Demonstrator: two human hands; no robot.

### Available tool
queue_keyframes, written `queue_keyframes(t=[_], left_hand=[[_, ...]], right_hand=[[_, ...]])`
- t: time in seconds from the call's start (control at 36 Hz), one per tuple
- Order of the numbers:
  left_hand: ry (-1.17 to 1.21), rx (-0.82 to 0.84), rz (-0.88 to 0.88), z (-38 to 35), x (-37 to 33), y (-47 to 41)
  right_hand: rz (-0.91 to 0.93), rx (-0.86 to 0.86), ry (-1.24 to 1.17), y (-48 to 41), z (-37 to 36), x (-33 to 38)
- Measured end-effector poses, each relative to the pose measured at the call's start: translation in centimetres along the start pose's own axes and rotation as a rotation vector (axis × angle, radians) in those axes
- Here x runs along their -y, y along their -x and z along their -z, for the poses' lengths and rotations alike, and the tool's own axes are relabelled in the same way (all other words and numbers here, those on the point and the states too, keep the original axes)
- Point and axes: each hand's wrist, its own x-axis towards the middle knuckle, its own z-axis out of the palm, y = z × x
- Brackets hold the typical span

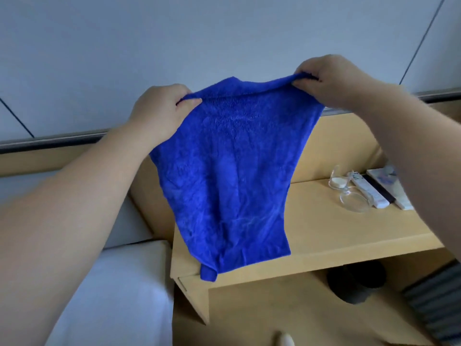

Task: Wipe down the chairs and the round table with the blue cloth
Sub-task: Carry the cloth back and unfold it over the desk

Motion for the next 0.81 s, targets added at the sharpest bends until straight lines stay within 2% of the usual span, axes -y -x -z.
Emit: queue_keyframes(t=[0.25,0.39,0.61,0.72,0.81], left_hand=[[0.099,0.172,0.179,-8.0,6.0,-2.9],[0.153,0.278,0.27,-11.4,8.3,-1.7],[0.317,0.591,0.353,-14.6,8.9,8.2],[0.335,0.767,0.405,-17.0,9.2,12.3],[0.307,0.84,0.476,-19.8,10.1,13.8]], right_hand=[[-0.026,0.157,-0.097,-6.8,-10.1,-4.8],[0.004,0.271,-0.141,-7.5,-14.8,-6.2],[-0.058,0.672,-0.278,0.4,-20.2,-6.9],[-0.13,0.895,-0.231,3.4,-22.5,-7.4],[-0.195,1.004,-0.206,4.2,-26.0,-8.1]])
